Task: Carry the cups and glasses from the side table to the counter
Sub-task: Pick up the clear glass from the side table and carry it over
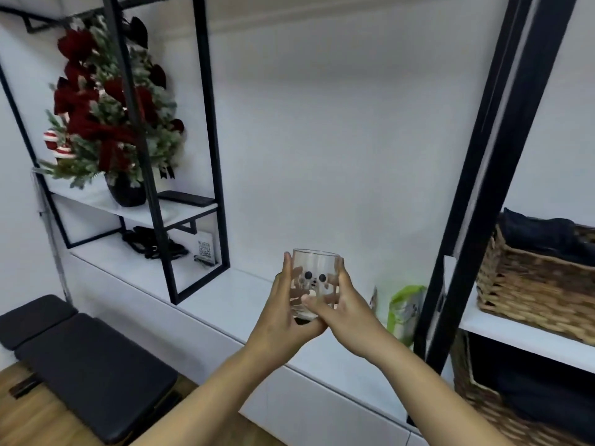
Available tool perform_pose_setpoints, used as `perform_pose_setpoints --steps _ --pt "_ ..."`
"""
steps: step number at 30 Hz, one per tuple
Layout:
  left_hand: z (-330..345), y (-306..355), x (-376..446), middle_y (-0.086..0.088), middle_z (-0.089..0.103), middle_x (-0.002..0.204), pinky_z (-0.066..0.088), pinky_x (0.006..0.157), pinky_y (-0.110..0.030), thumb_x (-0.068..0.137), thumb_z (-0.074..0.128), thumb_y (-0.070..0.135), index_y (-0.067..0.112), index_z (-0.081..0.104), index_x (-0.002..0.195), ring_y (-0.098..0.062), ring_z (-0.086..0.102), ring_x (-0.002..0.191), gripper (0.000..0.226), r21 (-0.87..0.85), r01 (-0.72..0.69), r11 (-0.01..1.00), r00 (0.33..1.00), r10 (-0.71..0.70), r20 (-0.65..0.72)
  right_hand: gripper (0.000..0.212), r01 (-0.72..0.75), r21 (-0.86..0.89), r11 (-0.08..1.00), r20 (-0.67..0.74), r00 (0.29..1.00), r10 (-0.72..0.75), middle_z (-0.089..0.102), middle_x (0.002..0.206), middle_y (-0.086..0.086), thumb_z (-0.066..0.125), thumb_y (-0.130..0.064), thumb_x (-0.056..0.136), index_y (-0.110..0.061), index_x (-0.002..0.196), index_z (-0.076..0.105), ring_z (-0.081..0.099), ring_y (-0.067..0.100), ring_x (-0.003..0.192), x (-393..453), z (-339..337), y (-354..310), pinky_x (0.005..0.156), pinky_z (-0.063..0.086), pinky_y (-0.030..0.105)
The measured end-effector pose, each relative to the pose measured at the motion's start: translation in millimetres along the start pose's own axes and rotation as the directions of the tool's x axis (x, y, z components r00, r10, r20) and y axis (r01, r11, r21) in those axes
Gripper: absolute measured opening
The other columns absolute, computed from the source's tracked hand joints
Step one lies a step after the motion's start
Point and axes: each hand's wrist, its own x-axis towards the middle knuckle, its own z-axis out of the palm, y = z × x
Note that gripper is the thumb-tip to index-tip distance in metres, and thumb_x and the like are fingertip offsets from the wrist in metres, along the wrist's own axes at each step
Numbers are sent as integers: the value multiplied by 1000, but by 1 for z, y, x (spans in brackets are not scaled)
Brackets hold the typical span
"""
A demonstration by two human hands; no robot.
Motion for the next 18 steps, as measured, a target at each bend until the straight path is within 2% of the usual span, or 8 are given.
perform_pose_setpoints --steps 2,4,7,10,13,14,16,18 --pt "2 -18 23 34 32 144 46 92 -9 71 78 46 58 -1 154 5 54 124 116 15 -15 1000 1000 16 -26 102 -4 3 1000 -24 1000 4 56 132 -26 68 -29 95 -29 159 -12 65 -5 109 27 -4 7 81 48 6" --pt "4 -36 49 42 28 139 45 88 -7 72 77 47 60 2 150 4 56 120 109 39 -32 999 999 33 -35 103 -10 -9 1000 -55 998 10 44 144 -25 66 -40 94 -32 158 -14 59 -4 121 58 -7 16 92 46 9" --pt "3 -61 90 28 23 149 45 89 -7 73 79 42 65 11 142 2 53 123 99 123 -70 990 996 75 -36 97 -30 3 1000 -123 992 30 37 155 -11 60 -55 92 -33 159 -6 52 13 134 109 -14 32 113 40 37" --pt "1 -88 135 13 15 159 34 94 2 76 78 41 57 18 145 20 26 137 93 213 -106 971 994 104 21 87 -52 22 998 -177 983 55 54 144 0 57 -60 92 -28 160 14 63 22 121 169 -25 47 103 50 48" --pt "-6 -113 185 7 10 163 34 90 5 83 82 26 50 16 150 38 23 118 97 299 -112 948 992 91 85 70 -113 149 982 -145 980 135 58 125 -2 58 -62 91 -31 150 39 76 26 90 225 -41 53 79 62 47" --pt "-8 -124 203 7 11 163 34 89 5 84 82 23 49 14 150 39 24 113 99 323 -117 939 991 89 101 64 -142 161 977 -140 976 165 58 126 0 57 -64 90 -33 145 46 76 28 89 243 -47 56 78 63 47" --pt "-10 -143 238 10 16 161 36 91 2 85 82 27 49 11 151 31 35 113 100 341 -115 933 990 81 113 76 -206 82 975 -160 963 217 61 131 6 49 -72 89 -26 149 44 75 29 95 282 -58 64 83 61 45" --pt "-12 -162 266 14 23 159 44 91 -8 85 82 32 49 12 152 11 52 109 98 355 -77 932 994 46 97 83 -235 -29 972 -157 961 228 70 113 7 39 -76 90 -20 151 42 75 23 78 314 -66 72 67 58 35"
